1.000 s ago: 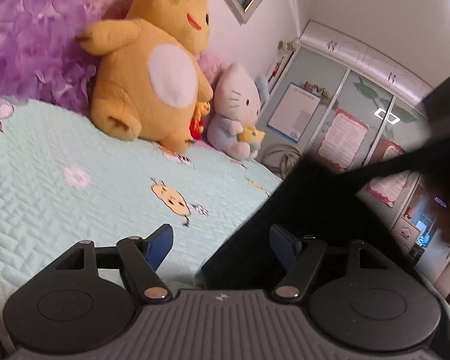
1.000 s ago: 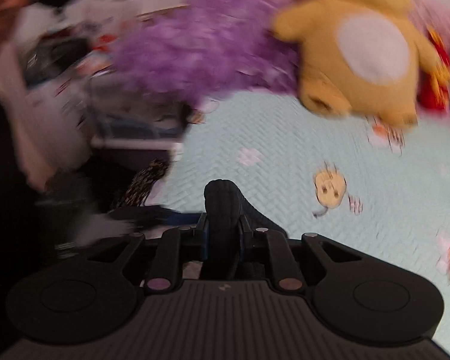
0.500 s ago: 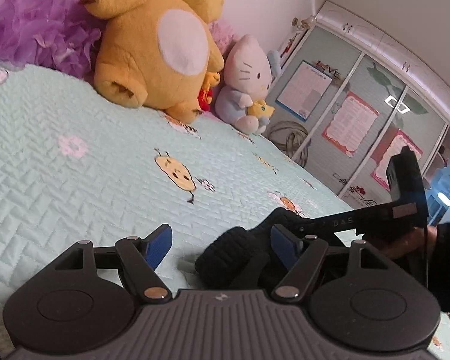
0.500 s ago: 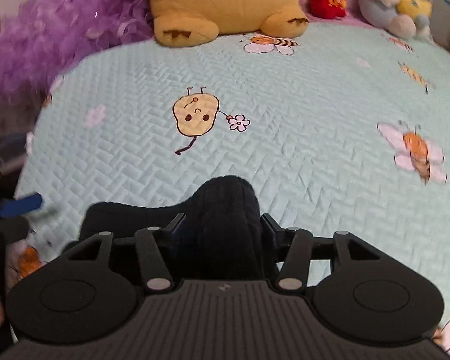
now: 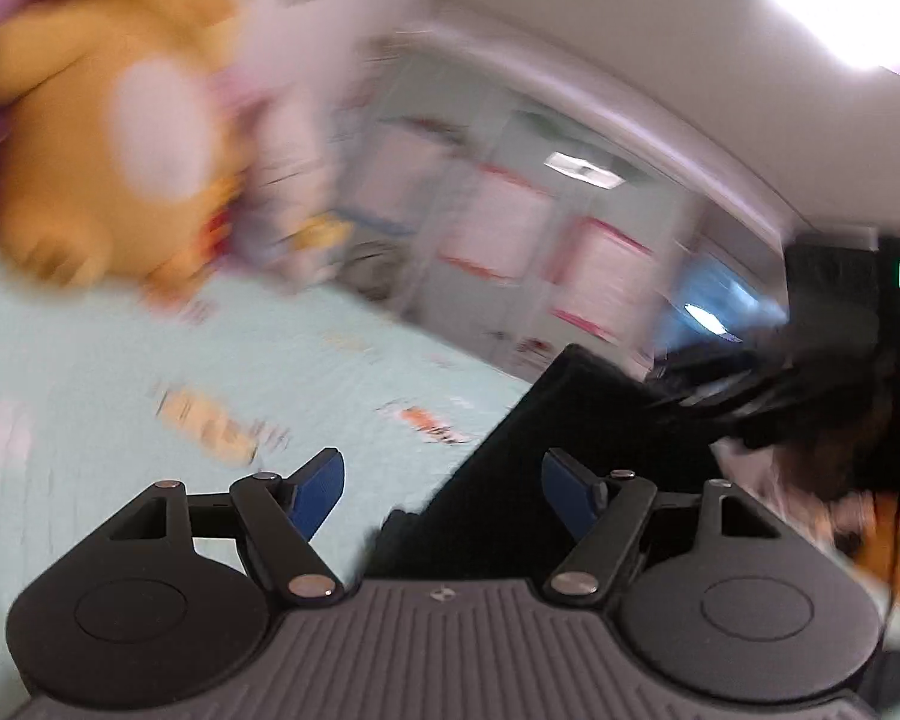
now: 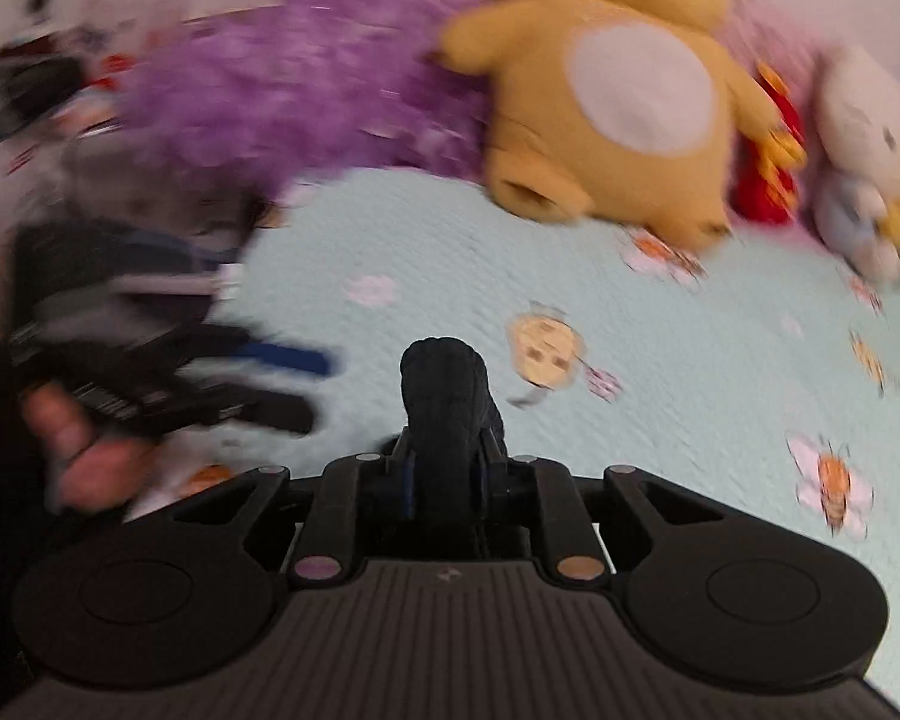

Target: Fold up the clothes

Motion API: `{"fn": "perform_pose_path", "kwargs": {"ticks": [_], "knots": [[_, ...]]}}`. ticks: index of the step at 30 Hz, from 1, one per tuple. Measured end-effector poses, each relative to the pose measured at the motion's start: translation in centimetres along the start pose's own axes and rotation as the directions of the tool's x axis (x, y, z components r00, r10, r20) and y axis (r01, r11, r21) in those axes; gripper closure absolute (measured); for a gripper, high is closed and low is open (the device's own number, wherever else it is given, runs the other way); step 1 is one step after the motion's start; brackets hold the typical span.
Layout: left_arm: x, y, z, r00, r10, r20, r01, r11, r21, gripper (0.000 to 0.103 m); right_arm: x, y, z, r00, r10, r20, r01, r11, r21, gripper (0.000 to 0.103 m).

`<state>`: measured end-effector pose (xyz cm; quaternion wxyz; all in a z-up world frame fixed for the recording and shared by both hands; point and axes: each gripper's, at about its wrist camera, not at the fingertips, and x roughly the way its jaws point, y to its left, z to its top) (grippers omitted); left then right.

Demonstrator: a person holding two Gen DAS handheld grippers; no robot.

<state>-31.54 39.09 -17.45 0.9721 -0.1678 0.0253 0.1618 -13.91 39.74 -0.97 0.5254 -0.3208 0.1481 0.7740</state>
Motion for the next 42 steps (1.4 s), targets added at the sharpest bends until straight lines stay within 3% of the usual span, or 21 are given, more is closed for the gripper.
{"fn": "perform_pose_path", "kwargs": {"ticks": [2,4,5,7,10,13,14,18,22,23,26,27,31,35,37,38,39,40,41,42], "knots": [[1.4,1.3,0.3,0.994,-0.083,-0.065,0.093,0.981,0.172,0.026,-0.8,2.0,0.4,1.000,0.011,-0.004,-0.011,0.998,-0.067,0.085],[3.5,2.4,0.3,0.980,-0.137,-0.144,0.174,0.940,0.294,0.028,-1.3,3.3,0.8,1.000,0.020,-0.011,-0.021,0.993,-0.114,0.085],[4.7,2.9,0.2,0.969,-0.165,-0.182,0.218,0.920,0.327,0.029,-1.3,3.7,0.9,1.000,0.020,-0.016,-0.022,0.991,-0.130,0.085],[6.9,4.0,0.3,0.936,-0.260,-0.238,0.324,0.899,0.294,0.030,-1.3,4.0,1.1,1.000,0.017,-0.027,-0.021,0.989,-0.145,0.085],[10.0,5.2,0.5,0.863,-0.401,-0.306,0.469,0.862,0.194,0.046,-1.0,3.7,1.1,0.999,0.008,-0.039,-0.013,0.991,-0.134,0.085],[12.0,6.4,0.7,0.757,-0.523,-0.392,0.592,0.802,0.074,0.049,-0.7,3.2,1.1,0.998,-0.003,-0.055,-0.004,0.992,-0.123,0.085],[12.3,6.6,0.7,0.733,-0.543,-0.409,0.615,0.786,0.060,0.049,-0.6,3.1,1.1,0.998,-0.007,-0.060,0.000,0.993,-0.121,0.085],[12.4,7.1,1.3,0.703,-0.576,-0.418,0.656,0.752,0.068,0.050,-0.7,2.4,1.2,0.998,-0.012,-0.057,0.006,0.994,-0.111,0.085],[12.3,7.0,1.3,0.676,-0.582,-0.453,0.669,0.742,0.045,0.051,-0.6,2.1,1.2,0.999,-0.033,-0.035,0.029,0.995,-0.090,0.085],[12.1,6.9,1.3,0.670,-0.581,-0.462,0.671,0.740,0.042,0.054,-0.6,1.9,1.0,0.999,-0.040,-0.029,0.038,0.996,-0.079,0.085],[10.9,7.7,1.7,0.654,-0.597,-0.464,0.677,0.736,0.007,0.084,-0.6,1.4,0.7,0.997,-0.072,-0.015,0.071,0.996,-0.056,0.085],[10.4,8.0,1.6,0.646,-0.607,-0.463,0.680,0.733,-0.012,0.085,-0.6,1.2,0.7,0.996,-0.087,-0.010,0.086,0.995,-0.049,0.085],[8.9,8.1,0.9,0.649,-0.595,-0.474,0.670,0.742,-0.014,0.087,0.4,0.3,0.1,0.992,-0.123,-0.020,0.123,0.992,-0.027,0.080],[8.3,8.2,0.7,0.661,-0.573,-0.484,0.653,0.757,-0.004,0.087,1.7,0.3,-0.2,0.995,-0.096,-0.023,0.096,0.995,-0.025,0.080],[8.9,8.4,1.0,0.681,-0.554,-0.479,0.635,0.773,0.010,0.071,1.7,0.5,0.0,0.995,-0.102,-0.010,0.102,0.994,-0.034,0.080],[9.6,8.5,1.0,0.685,-0.547,-0.482,0.622,0.783,-0.005,0.042,1.8,0.6,0.1,0.994,-0.106,-0.008,0.106,0.994,-0.038,0.080],[10.4,8.6,1.0,0.689,-0.540,-0.484,0.608,0.794,-0.020,0.038,2.0,0.4,0.0,0.994,-0.108,-0.015,0.108,0.993,-0.040,0.080],[10.9,8.6,1.0,0.679,-0.544,-0.492,0.606,0.794,-0.041,0.047,2.3,0.2,0.0,0.994,-0.109,-0.023,0.108,0.993,-0.039,0.080],[11.1,8.5,0.8,0.639,-0.575,-0.511,0.632,0.771,-0.077,0.081,2.7,-0.2,-0.1,0.994,-0.109,-0.033,0.108,0.994,-0.032,0.080],[11.1,8.4,0.8,0.610,-0.594,-0.525,0.651,0.753,-0.097,0.085,3.2,-0.7,-0.3,0.993,-0.112,-0.043,0.111,0.994,-0.025,0.080]]}}
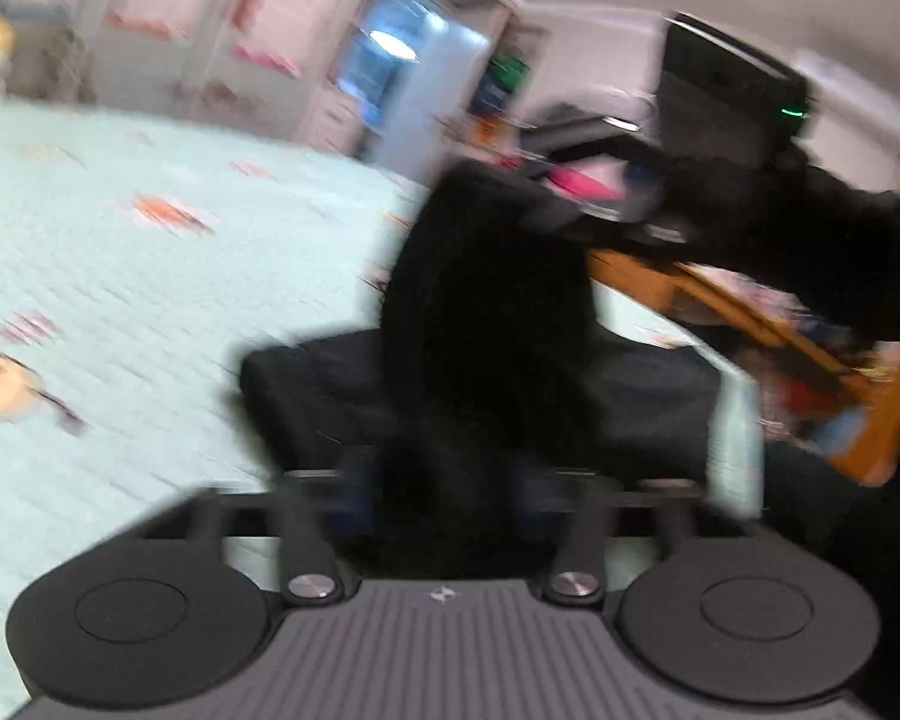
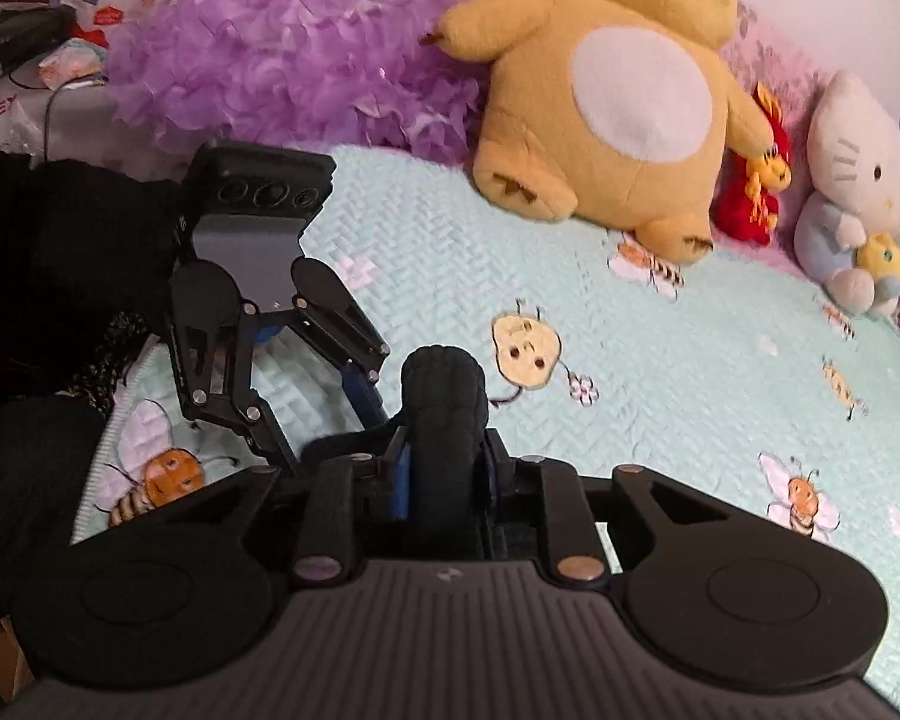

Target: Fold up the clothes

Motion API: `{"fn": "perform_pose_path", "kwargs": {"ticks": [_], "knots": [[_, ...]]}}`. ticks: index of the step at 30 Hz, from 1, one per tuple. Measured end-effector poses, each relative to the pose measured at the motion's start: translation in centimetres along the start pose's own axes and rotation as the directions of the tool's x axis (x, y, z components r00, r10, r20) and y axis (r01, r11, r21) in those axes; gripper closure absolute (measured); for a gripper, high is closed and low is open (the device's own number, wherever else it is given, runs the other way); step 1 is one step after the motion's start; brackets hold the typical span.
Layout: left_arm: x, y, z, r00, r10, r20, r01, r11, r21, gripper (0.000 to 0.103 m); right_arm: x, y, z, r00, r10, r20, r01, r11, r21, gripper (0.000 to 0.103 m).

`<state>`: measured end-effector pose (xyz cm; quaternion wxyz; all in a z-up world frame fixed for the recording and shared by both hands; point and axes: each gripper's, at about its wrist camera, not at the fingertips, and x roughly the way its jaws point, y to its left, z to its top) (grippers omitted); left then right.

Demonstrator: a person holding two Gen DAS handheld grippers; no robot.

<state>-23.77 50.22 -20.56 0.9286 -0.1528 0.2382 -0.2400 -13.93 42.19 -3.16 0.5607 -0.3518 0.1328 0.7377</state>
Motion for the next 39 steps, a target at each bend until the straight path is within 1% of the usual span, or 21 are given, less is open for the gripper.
{"fn": "perform_pose_path", "kwargs": {"ticks": [2,4,7,10,11,13,15,16,18,20,21,22,23,25,28,30,32,34,35,37,39], "knots": [[-0.7,-1.3,-0.4,1.000,0.008,-0.016,-0.007,0.999,0.039,0.085,1.3,-1.4,-0.5,1.000,0.014,-0.027,-0.013,1.000,0.023,0.075],[-1.4,-1.7,-0.7,1.000,0.017,-0.020,-0.017,0.999,0.039,0.085,2.6,-2.7,-1.0,0.997,0.069,-0.038,-0.067,0.996,0.061,0.070],[-1.1,-0.3,-1.1,0.999,0.053,-0.010,-0.053,0.998,-0.022,0.084,6.1,-4.2,-2.2,0.991,0.121,-0.054,-0.115,0.987,0.108,0.070],[-0.1,1.9,-1.3,0.997,0.078,0.000,-0.077,0.991,-0.109,0.080,10.2,-5.9,-4.9,0.988,0.117,-0.104,-0.096,0.977,0.191,0.069],[-0.1,2.0,-1.4,0.997,0.081,0.011,-0.079,0.990,-0.119,0.077,10.6,-6.2,-5.7,0.989,0.118,-0.090,-0.095,0.969,0.228,0.069],[-0.6,1.6,-1.3,0.994,0.106,0.037,-0.101,0.989,-0.112,0.074,10.1,-6.7,-6.6,0.993,0.112,-0.048,-0.093,0.950,0.297,0.069],[-1.2,0.8,-1.1,0.989,0.134,0.061,-0.128,0.988,-0.092,0.068,8.5,-6.4,-6.7,0.997,0.070,-0.013,-0.063,0.951,0.302,0.075],[-1.4,0.5,-0.8,0.987,0.145,0.067,-0.139,0.987,-0.083,0.068,7.6,-6.3,-6.6,0.999,0.046,0.008,-0.046,0.953,0.298,0.077],[-0.7,0.5,-0.5,0.986,0.163,0.035,-0.161,0.985,-0.070,0.065,6.0,-6.0,-6.6,0.999,-0.001,0.043,-0.011,0.957,0.289,0.078],[0.5,1.7,-0.5,0.983,0.182,-0.020,-0.183,0.978,-0.102,0.054,6.9,-6.4,-7.5,1.000,-0.021,0.002,0.020,0.958,0.287,0.077],[0.6,2.3,-0.5,0.985,0.171,-0.030,-0.174,0.976,-0.129,0.054,7.6,-6.7,-8.1,1.000,-0.024,-0.019,0.029,0.953,0.302,0.074],[0.6,2.7,-0.5,0.986,0.162,-0.036,-0.166,0.974,-0.152,0.053,7.8,-7.0,-8.4,0.999,-0.030,-0.015,0.034,0.939,0.341,0.068],[0.4,2.7,-0.6,0.987,0.159,-0.032,-0.162,0.973,-0.162,0.053,8.0,-7.4,-8.8,0.999,-0.037,-0.011,0.038,0.925,0.379,0.054],[0.1,2.1,-0.9,0.984,0.176,-0.028,-0.178,0.971,-0.158,0.049,8.0,-8.1,-9.4,0.998,-0.055,0.001,0.049,0.892,0.449,0.041],[0.1,1.9,-1.3,0.980,0.196,-0.022,-0.197,0.966,-0.166,0.047,4.1,-8.0,-9.4,0.987,-0.142,0.070,0.087,0.858,0.506,0.041],[-0.4,1.4,-1.3,0.976,0.219,-0.012,-0.218,0.961,-0.168,0.047,-0.6,-7.7,-10.2,0.965,-0.229,0.126,0.120,0.817,0.564,0.041],[-1.1,0.6,-1.3,0.967,0.254,-0.001,-0.251,0.953,-0.173,0.047,-5.6,-6.9,-11.8,0.932,-0.331,0.145,0.182,0.777,0.603,0.039],[-2.2,-0.4,-1.4,0.948,0.319,0.012,-0.312,0.933,-0.181,0.049,-10.7,-5.5,-14.1,0.887,-0.445,0.127,0.267,0.716,0.645,0.035],[-2.8,-1.1,-1.3,0.937,0.349,0.023,-0.338,0.922,-0.188,0.049,-12.9,-4.8,-15.5,0.872,-0.476,0.113,0.287,0.684,0.670,0.035],[-4.1,-2.4,-1.1,0.913,0.406,0.043,-0.390,0.898,-0.204,0.049,-16.4,-3.2,-18.9,0.858,-0.510,0.060,0.322,0.625,0.711,0.034],[-5.3,-3.6,-0.8,0.885,0.458,0.079,-0.431,0.872,-0.231,0.049,-18.5,-1.4,-22.1,0.847,-0.532,-0.001,0.352,0.559,0.751,0.034]]}}
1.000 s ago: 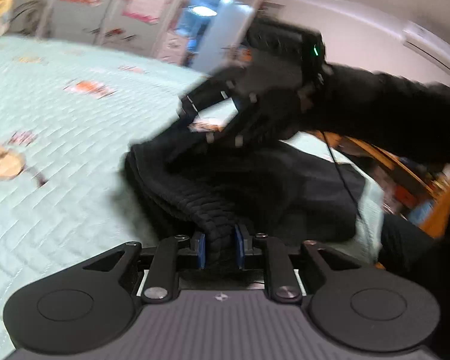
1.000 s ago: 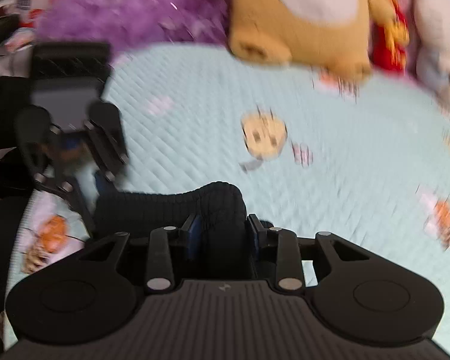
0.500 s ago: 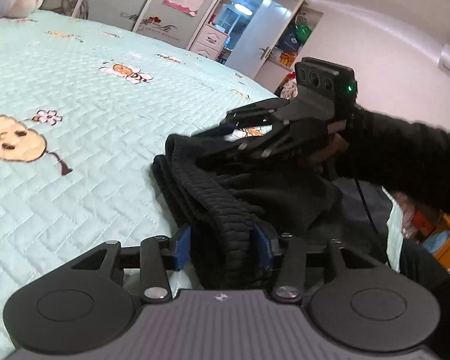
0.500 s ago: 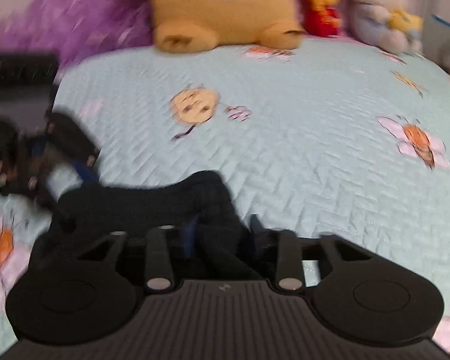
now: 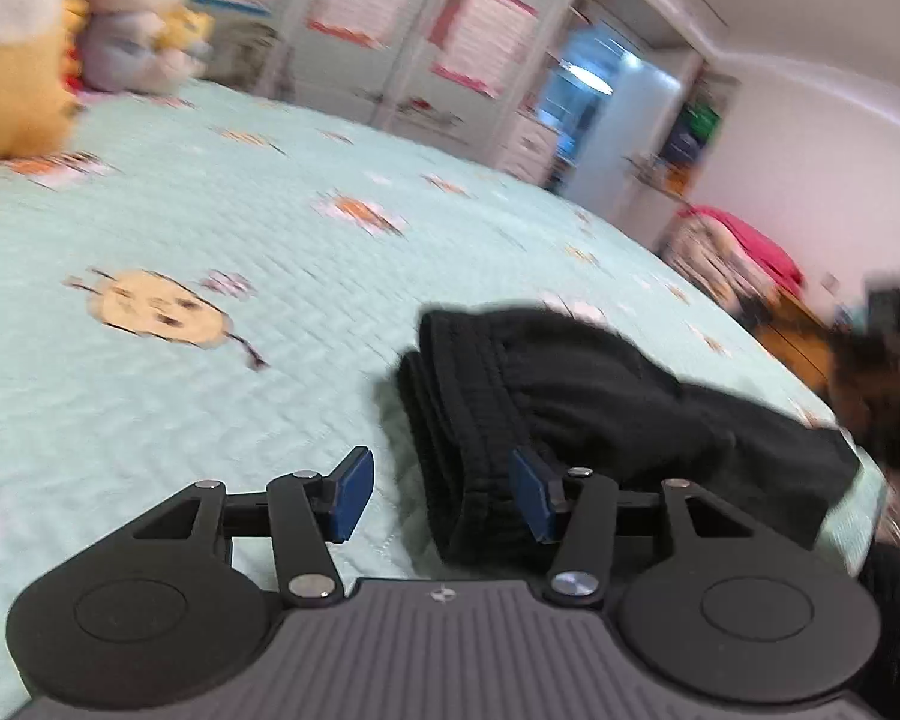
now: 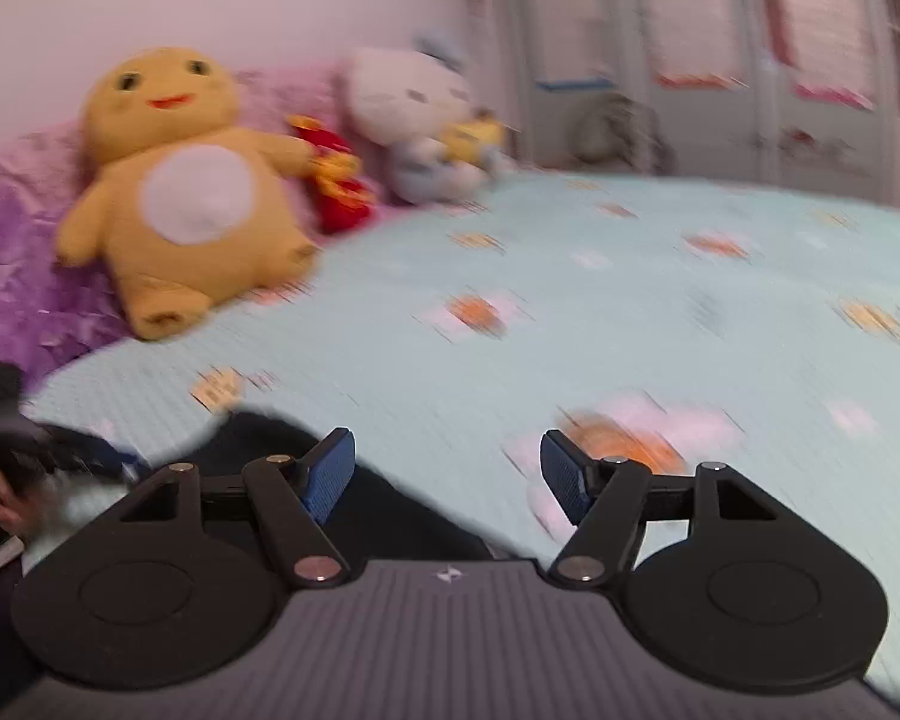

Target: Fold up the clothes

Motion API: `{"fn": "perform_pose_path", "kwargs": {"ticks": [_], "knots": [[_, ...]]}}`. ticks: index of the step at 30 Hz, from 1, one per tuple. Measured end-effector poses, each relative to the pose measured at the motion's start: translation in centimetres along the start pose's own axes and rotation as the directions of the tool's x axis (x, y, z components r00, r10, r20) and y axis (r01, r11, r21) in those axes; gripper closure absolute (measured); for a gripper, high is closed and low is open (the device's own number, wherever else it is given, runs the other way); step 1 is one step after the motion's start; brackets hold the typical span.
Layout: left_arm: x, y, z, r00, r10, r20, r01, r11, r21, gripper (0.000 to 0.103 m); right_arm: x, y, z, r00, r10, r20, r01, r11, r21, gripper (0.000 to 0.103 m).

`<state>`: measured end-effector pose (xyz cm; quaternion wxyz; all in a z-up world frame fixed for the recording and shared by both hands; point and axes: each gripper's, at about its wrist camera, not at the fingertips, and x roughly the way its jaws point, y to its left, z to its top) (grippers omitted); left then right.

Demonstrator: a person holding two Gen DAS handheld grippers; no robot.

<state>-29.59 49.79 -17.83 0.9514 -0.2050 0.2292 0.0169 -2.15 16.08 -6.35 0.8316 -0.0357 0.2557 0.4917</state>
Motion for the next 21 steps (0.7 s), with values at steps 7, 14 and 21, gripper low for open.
{"fn": "perform_pose_path", "kwargs": {"ticks": [7,14,21], "knots": [[1.4,-6.6,3.5,0.995,-0.002,0.103,0.005,1.000,-0.030,0.036,-1.2,-2.8,-8.0,1.000,0.020,0.002,-0.019,0.945,0.326,0.034],[7.7,-11.5,2.6,0.989,0.146,-0.015,-0.147,0.975,-0.170,0.037,7.1,-1.9,-6.4,0.992,0.128,-0.017,-0.114,0.932,0.345,0.057],[7.0,-12.8,-0.5,0.965,0.251,-0.080,-0.261,0.951,-0.164,0.036,11.4,-4.9,-4.9,0.997,-0.023,-0.080,0.057,0.882,0.468,0.096]]}}
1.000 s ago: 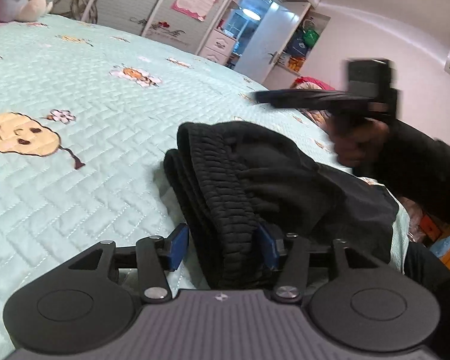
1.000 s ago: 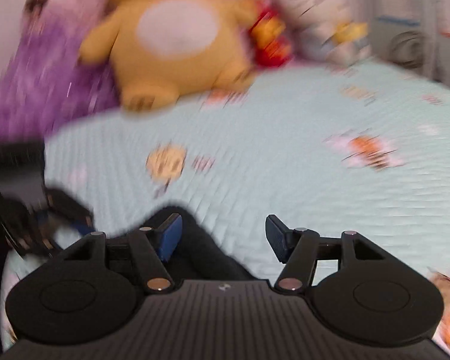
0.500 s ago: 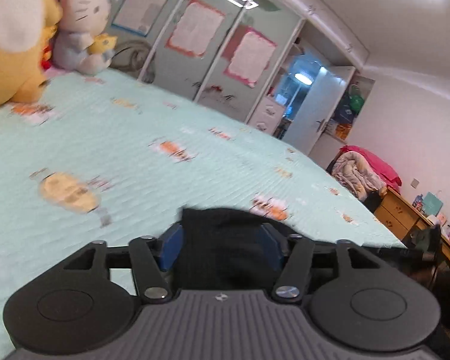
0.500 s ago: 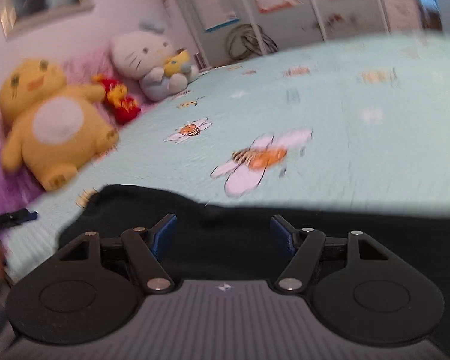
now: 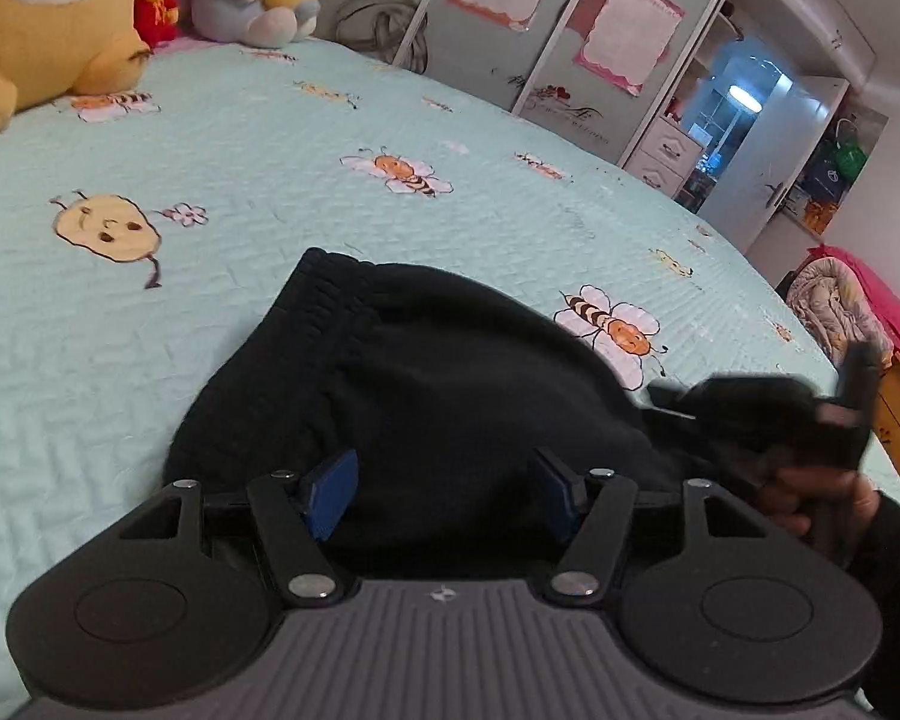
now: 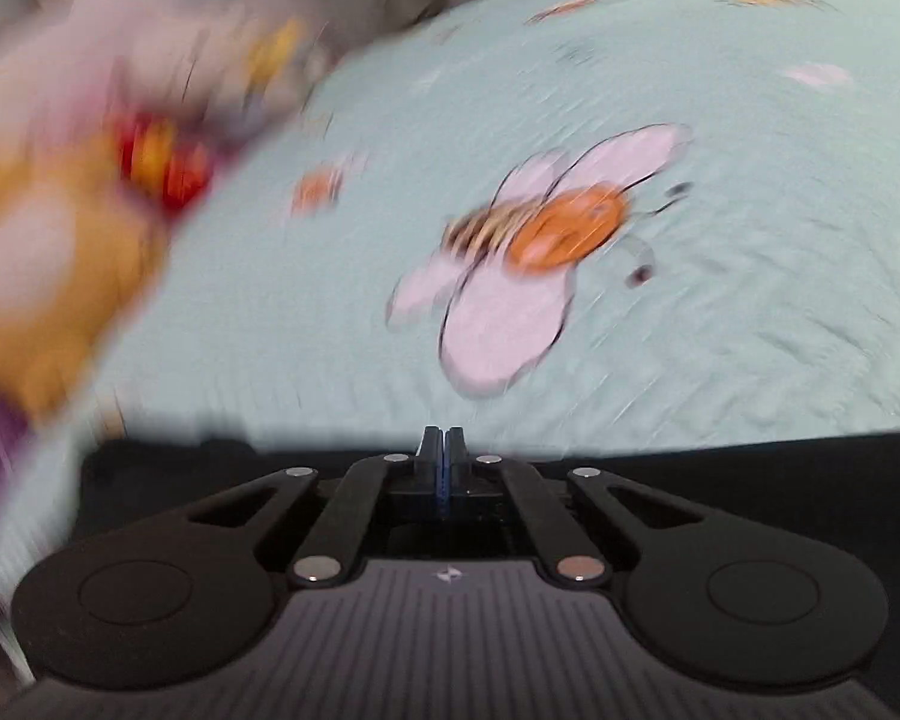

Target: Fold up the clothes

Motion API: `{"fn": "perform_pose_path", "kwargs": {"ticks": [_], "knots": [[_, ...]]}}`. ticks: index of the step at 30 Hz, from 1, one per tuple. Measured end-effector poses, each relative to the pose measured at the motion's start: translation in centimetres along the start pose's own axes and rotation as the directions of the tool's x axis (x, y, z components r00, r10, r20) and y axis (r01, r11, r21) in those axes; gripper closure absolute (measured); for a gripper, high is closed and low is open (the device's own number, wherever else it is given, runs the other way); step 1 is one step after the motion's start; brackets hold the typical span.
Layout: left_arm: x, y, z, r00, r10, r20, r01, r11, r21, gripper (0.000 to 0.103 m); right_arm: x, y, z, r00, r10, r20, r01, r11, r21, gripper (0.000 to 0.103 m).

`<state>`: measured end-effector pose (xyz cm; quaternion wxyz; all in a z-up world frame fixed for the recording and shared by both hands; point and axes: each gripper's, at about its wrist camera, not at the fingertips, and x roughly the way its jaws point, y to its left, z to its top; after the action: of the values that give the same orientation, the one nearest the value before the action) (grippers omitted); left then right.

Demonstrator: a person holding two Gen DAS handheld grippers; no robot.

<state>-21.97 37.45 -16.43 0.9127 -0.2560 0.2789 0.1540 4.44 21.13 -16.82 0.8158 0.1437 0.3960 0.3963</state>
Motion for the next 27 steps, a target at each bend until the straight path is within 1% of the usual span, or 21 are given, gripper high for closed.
{"fn": "perform_pose_path", "kwargs": {"ticks": [1,3,4,5,6,7,8,10,12,14,16,17,19,20,21,23,24,25,27], "knots": [[-0.7,0.1,-0.1,1.000,0.003,0.009,-0.003,1.000,-0.003,0.035,0.1,-0.3,0.2,1.000,-0.024,0.006,0.024,1.000,0.014,0.094],[-1.7,0.4,-0.4,1.000,0.015,0.025,-0.015,1.000,-0.017,0.035,-0.3,0.2,-0.5,1.000,-0.014,-0.004,0.014,0.999,-0.029,0.085],[-1.6,0.6,-0.6,0.999,0.040,0.024,-0.039,0.998,-0.046,0.035,-0.6,0.5,-0.9,1.000,-0.010,-0.010,0.009,0.999,-0.051,0.071],[-1.8,0.9,-1.0,0.998,0.060,0.020,-0.058,0.995,-0.078,0.035,-0.8,0.7,-1.2,1.000,-0.005,-0.015,0.004,0.997,-0.072,0.069],[-2.0,1.3,-1.3,0.997,0.073,0.014,-0.071,0.991,-0.113,0.035,-0.9,0.8,-1.5,1.000,-0.025,-0.015,0.024,0.996,-0.089,0.070],[-2.5,2.0,-1.7,0.996,0.087,0.009,-0.085,0.985,-0.153,0.034,-0.8,0.3,-1.6,0.995,-0.098,0.005,0.098,0.992,-0.083,0.072],[-3.1,2.6,-2.1,0.995,0.101,0.003,-0.098,0.976,-0.192,0.033,-1.7,-0.2,-1.7,0.993,-0.112,0.029,0.114,0.992,-0.052,0.072],[-4.1,3.9,-2.9,0.992,0.124,-0.008,-0.121,0.955,-0.271,0.033,-5.0,-0.5,-2.6,0.998,-0.028,0.051,0.029,0.999,-0.026,0.071],[-4.8,5.5,-3.4,0.993,0.120,-0.012,-0.116,0.928,-0.355,0.033,-8.4,-0.8,-3.5,0.996,0.057,0.075,-0.057,0.998,-0.002,0.068],[-4.8,6.7,-3.6,0.995,0.103,-0.010,-0.097,0.893,-0.439,0.033,-11.8,-1.1,-4.6,0.986,0.138,0.091,-0.140,0.990,0.017,0.056],[-4.5,7.1,-3.5,0.997,0.077,0.011,-0.061,0.864,-0.500,0.033,-15.0,-1.3,-7.3,0.977,0.206,0.045,-0.207,0.978,0.016,0.053],[-4.5,7.1,-3.4,0.997,0.075,0.028,-0.048,0.847,-0.530,0.033,-16.5,-1.4,-8.7,0.972,0.235,0.021,-0.235,0.972,0.017,0.053],[-4.5,7.1,-3.1,0.995,0.082,0.056,-0.034,0.813,-0.581,0.032,-18.6,-1.7,-11.8,0.964,0.260,-0.048,-0.259,0.965,0.029,0.052],[-4.4,7.1,-2.9,0.994,0.089,0.061,-0.035,0.800,-0.599,0.029,-19.1,-1.9,-13.1,0.957,0.279,-0.083,-0.276,0.960,0.048,0.052],[-4.0,7.1,-2.6,0.994,0.096,0.048,-0.048,0.796,-0.603,0.028,-19.5,-2.1,-14.3,0.949,0.295,-0.112,-0.289,0.955,0.070,0.052],[-3.2,7.1,-2.0,0.994,0.112,0.017,-0.078,0.787,-0.612,0.028,-19.6,-2.8,-16.0,0.941,0.306,-0.142,-0.290,0.949,0.122,0.052],[-2.6,7.2,-1.7,0.993,0.122,-0.013,-0.104,0.782,-0.615,0.028,-19.5,-3.2,-16.6,0.938,0.312,-0.153,-0.290,0.945,0.149,0.052],[-1.9,7.2,-1.4,0.992,0.120,-0.035,-0.116,0.778,-0.618,0.028,-19.2,-3.8,-16.7,0.935,0.320,-0.153,-0.292,0.939,0.179,0.052],[-0.7,7.3,-0.7,0.994,0.099,-0.047,-0.107,0.774,-0.624,0.028,-18.5,-4.5,-16.9,0.931,0.338,-0.139,-0.302,0.926,0.226,0.052]]}}
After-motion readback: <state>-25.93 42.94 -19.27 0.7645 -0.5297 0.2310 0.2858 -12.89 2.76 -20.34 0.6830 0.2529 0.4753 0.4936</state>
